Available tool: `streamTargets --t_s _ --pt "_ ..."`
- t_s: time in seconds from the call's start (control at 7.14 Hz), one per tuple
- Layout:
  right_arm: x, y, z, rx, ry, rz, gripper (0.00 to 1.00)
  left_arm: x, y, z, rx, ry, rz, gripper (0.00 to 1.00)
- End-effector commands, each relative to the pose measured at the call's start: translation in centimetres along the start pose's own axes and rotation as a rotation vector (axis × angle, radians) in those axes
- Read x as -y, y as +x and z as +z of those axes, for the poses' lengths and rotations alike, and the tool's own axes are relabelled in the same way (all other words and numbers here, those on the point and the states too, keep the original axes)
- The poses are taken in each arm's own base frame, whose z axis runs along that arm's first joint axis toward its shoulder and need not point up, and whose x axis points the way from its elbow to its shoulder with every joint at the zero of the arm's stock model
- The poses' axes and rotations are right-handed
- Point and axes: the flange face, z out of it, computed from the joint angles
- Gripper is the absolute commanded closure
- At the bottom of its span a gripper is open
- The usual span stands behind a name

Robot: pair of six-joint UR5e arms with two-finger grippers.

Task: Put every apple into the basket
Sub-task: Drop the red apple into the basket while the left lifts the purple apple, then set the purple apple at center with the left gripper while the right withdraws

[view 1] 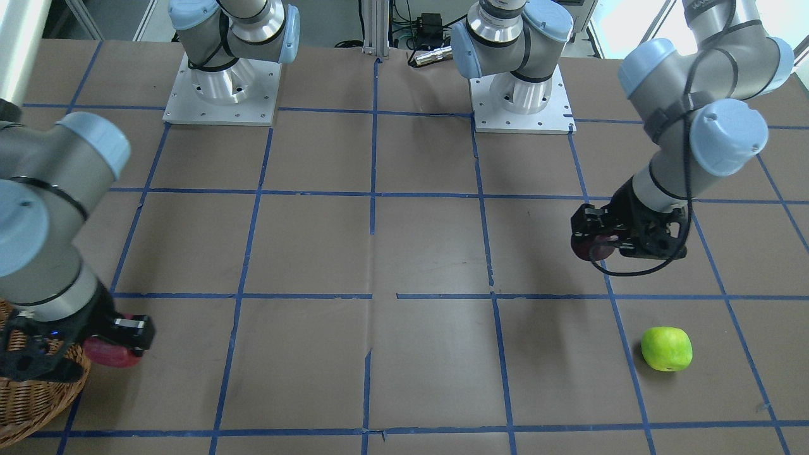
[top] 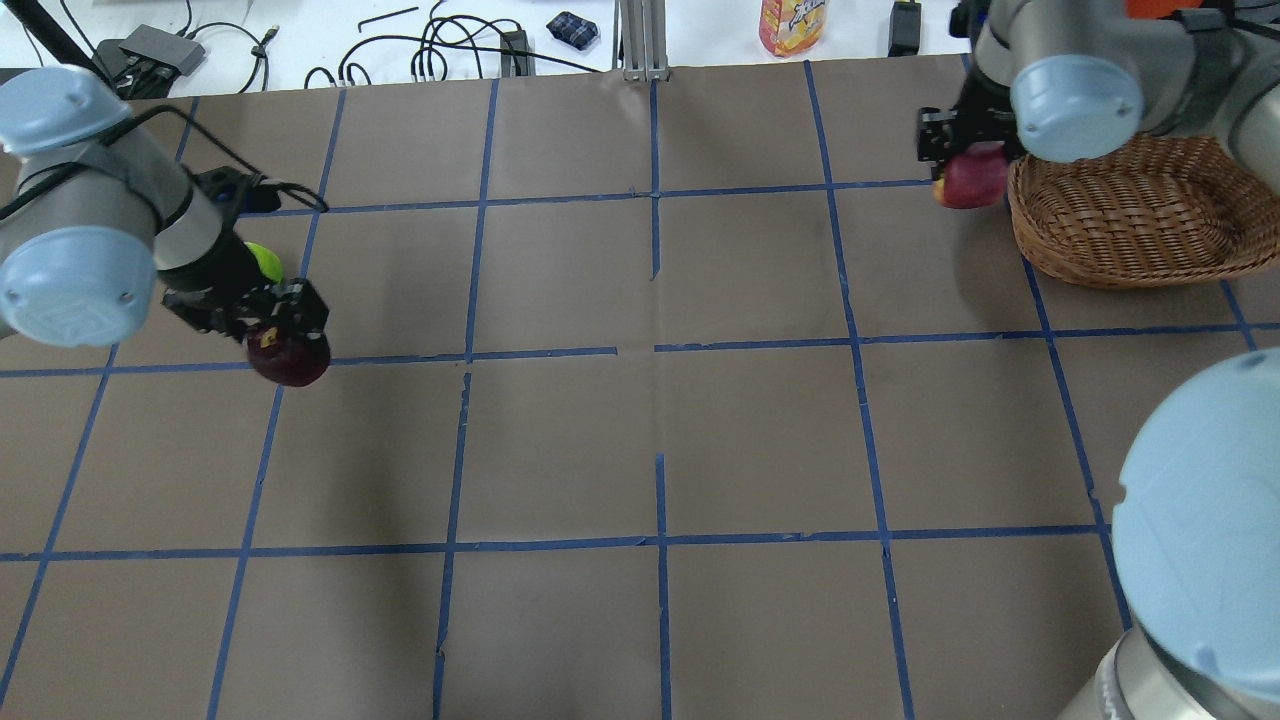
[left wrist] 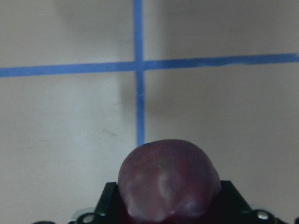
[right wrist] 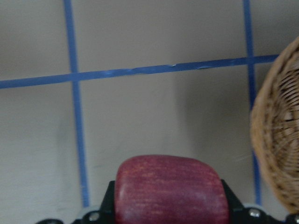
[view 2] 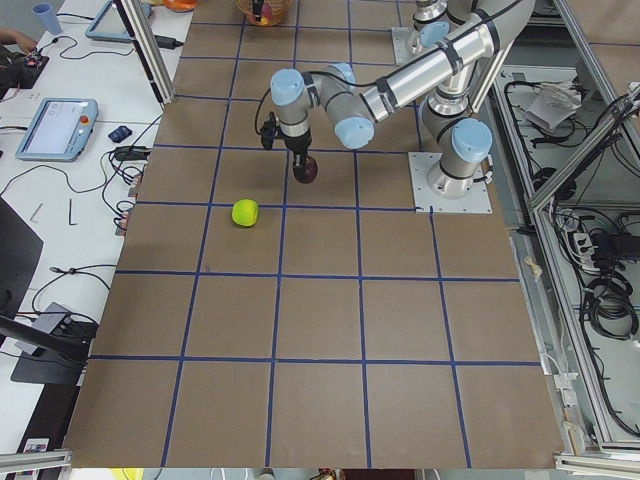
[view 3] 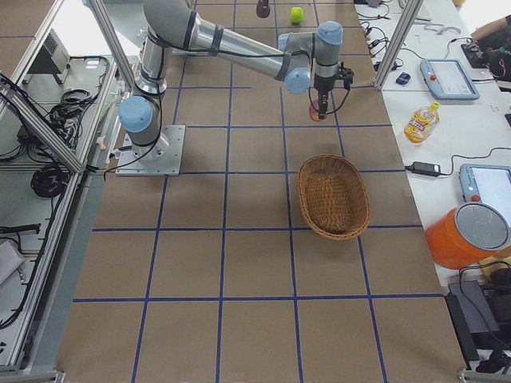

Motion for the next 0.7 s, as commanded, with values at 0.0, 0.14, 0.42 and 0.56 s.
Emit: streamTargets --t_s 0.0,0.14,0.42,0.56 --pt "2.1 9.4 3.5 0.032 0.038 -0.123 0.73 2.2 14.1 0.1 -0.158 0.065 -0.085 0.99" --pt "2.0 12.3 5.3 0.041 0.017 -0.099 0.73 2.1 20.3 2.1 -0.207 0.081 -0.059 0.99" --pt "1.7 12.4 6.1 0.067 0.002 -0.125 0.4 3.4 26.1 7.0 -0.217 0.137 0.01 0.99" --pt "1.6 12.5 6.1 0.062 -0.002 -0.123 0.0 3.0 28.3 8.5 -0.214 0.133 0.035 0.99"
